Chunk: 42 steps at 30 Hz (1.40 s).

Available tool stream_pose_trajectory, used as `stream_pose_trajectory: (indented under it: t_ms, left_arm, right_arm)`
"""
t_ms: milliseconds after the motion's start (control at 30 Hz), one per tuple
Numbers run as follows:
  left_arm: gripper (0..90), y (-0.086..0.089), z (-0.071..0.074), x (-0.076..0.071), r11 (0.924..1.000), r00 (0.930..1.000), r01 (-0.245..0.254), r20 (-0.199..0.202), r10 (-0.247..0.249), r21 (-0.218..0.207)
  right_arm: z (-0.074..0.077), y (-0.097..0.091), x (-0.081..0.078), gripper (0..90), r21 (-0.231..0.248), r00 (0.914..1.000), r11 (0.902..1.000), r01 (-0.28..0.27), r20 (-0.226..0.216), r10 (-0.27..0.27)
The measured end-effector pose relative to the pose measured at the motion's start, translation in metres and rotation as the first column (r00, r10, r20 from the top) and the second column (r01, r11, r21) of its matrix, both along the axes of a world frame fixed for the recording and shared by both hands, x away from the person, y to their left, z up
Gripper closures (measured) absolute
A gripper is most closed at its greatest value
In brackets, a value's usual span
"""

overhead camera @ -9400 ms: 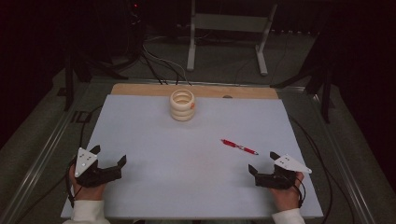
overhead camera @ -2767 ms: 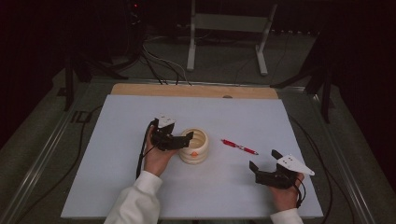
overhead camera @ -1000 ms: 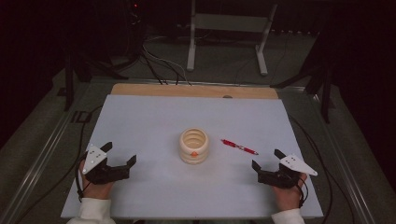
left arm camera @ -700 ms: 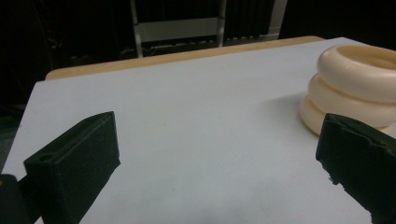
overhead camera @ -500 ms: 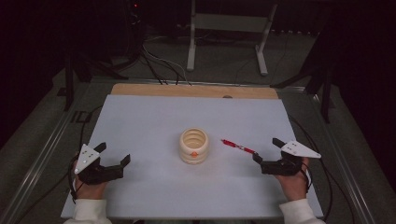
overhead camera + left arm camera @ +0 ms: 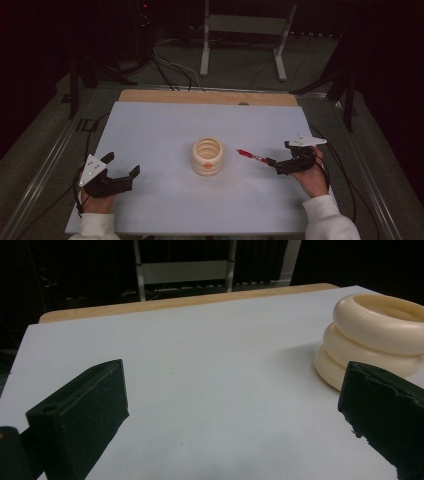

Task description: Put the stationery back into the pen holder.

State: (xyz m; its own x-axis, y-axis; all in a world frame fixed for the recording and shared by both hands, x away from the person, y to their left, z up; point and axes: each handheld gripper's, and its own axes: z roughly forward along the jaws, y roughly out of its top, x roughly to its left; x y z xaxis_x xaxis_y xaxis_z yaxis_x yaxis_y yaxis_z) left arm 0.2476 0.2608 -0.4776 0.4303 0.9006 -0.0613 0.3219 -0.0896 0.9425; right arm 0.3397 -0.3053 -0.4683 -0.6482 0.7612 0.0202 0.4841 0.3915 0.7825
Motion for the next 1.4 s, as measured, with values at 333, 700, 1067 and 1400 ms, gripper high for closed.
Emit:
stream_pose_trajectory:
  t_ms: [333, 700, 1067, 1400]
  left_arm:
    - [0.3, 0.000, -0.002, 0.001, 0.9999, 0.9999, -0.005, -0.009, 0.005, -0.009]
    - [0.3, 0.001, -0.003, 0.001, 0.9997, 0.9997, -0.019, -0.014, 0.019, -0.012]
    - [0.3, 0.001, -0.004, 0.002, 0.9997, 0.9996, -0.023, -0.017, 0.023, -0.012]
    - [0.3, 0.001, -0.004, 0.001, 0.9997, 0.9997, -0.021, -0.015, 0.021, -0.008]
  right_arm:
    - [-0.021, 0.000, 0.015, 31.0, -0.080, 0.9887, 0.9966, -0.021, -0.150, 0.008]
    - [-0.040, 0.010, 0.021, 72.4, -0.198, 0.9763, 0.9776, -0.073, -0.214, 0.030]
    - [-0.039, 0.013, 0.011, 81.2, -0.210, 0.9837, 0.9774, -0.027, -0.179, -0.012]
    - [-0.027, 0.014, 0.003, 81.2, -0.187, 0.9908, 0.9822, -0.021, -0.135, -0.004]
